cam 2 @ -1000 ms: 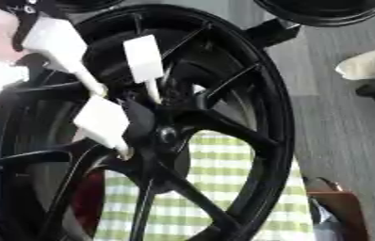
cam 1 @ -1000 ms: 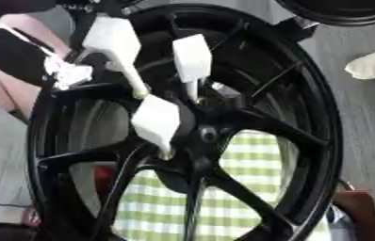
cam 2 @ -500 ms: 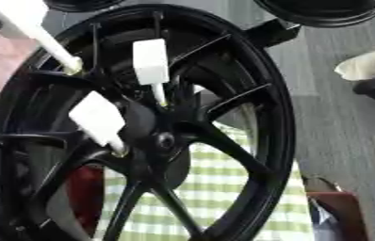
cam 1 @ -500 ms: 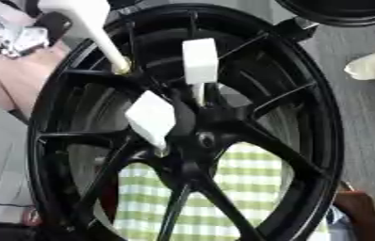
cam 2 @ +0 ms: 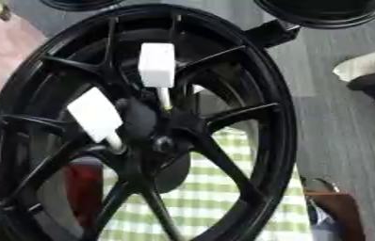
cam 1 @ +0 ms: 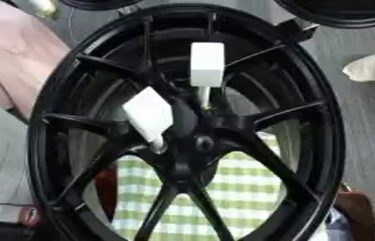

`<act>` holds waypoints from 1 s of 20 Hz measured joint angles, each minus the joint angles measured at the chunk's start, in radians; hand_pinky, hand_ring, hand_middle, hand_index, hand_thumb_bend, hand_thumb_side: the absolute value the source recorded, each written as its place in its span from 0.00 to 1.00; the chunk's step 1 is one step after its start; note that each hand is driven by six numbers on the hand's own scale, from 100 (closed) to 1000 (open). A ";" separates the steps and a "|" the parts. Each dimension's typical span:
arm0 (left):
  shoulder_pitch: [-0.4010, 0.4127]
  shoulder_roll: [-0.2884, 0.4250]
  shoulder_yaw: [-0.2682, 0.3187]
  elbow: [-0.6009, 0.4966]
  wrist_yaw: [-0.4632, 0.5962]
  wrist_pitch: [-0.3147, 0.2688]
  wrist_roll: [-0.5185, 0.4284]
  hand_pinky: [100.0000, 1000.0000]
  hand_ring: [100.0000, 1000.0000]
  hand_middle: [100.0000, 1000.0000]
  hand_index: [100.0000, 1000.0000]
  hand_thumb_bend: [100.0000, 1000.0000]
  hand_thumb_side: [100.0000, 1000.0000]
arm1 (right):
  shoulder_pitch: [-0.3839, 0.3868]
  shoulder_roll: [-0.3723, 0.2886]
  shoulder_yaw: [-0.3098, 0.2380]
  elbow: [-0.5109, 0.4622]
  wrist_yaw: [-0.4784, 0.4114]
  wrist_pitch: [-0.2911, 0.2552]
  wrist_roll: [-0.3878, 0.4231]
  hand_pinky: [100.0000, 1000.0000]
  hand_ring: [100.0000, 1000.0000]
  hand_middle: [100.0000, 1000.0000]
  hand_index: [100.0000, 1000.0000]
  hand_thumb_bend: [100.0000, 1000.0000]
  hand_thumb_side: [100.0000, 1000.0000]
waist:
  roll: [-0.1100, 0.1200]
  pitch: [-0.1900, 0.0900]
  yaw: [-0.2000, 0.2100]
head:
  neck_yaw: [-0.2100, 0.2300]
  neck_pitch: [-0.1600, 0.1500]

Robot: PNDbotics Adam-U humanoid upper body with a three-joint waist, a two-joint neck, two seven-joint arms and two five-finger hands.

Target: Pull the pin out of the wheel hub.

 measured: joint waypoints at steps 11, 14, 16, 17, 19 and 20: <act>0.137 0.012 0.126 0.301 -0.033 -0.031 0.154 0.76 0.48 0.25 0.34 0.00 0.18 | 0.000 0.000 -0.009 -0.009 -0.001 -0.003 -0.011 0.98 0.77 0.62 0.62 0.00 0.72 | -0.022 0.000 0.036 | -0.024 0.001; 0.184 0.009 0.148 0.344 -0.045 -0.041 0.190 0.76 0.48 0.25 0.34 0.00 0.18 | 0.000 0.000 -0.012 -0.012 -0.003 -0.005 -0.014 0.98 0.77 0.62 0.62 0.00 0.72 | -0.027 0.000 0.038 | -0.031 0.000; 0.219 -0.001 0.161 0.364 -0.052 -0.047 0.211 0.76 0.48 0.25 0.34 0.00 0.18 | 0.000 0.000 -0.014 -0.012 -0.003 -0.006 -0.016 0.98 0.77 0.62 0.62 0.00 0.72 | -0.030 0.000 0.042 | -0.035 -0.001; 0.240 -0.011 0.165 0.371 -0.058 -0.049 0.220 0.76 0.49 0.25 0.34 0.00 0.17 | -0.001 0.002 -0.015 -0.012 -0.003 -0.006 -0.016 0.98 0.77 0.62 0.62 0.00 0.72 | -0.032 0.000 0.043 | -0.036 -0.001; 0.281 -0.037 0.170 0.376 -0.077 -0.052 0.237 0.76 0.49 0.26 0.34 0.00 0.17 | -0.001 0.007 -0.015 -0.012 -0.003 -0.005 -0.018 0.98 0.77 0.62 0.62 0.00 0.72 | -0.038 0.000 0.043 | -0.037 -0.002; 0.307 -0.056 0.170 0.371 -0.090 -0.052 0.244 0.76 0.49 0.26 0.34 0.00 0.17 | -0.001 0.008 -0.015 -0.012 -0.004 -0.005 -0.019 0.98 0.77 0.62 0.62 0.00 0.72 | -0.040 0.000 0.043 | -0.037 -0.006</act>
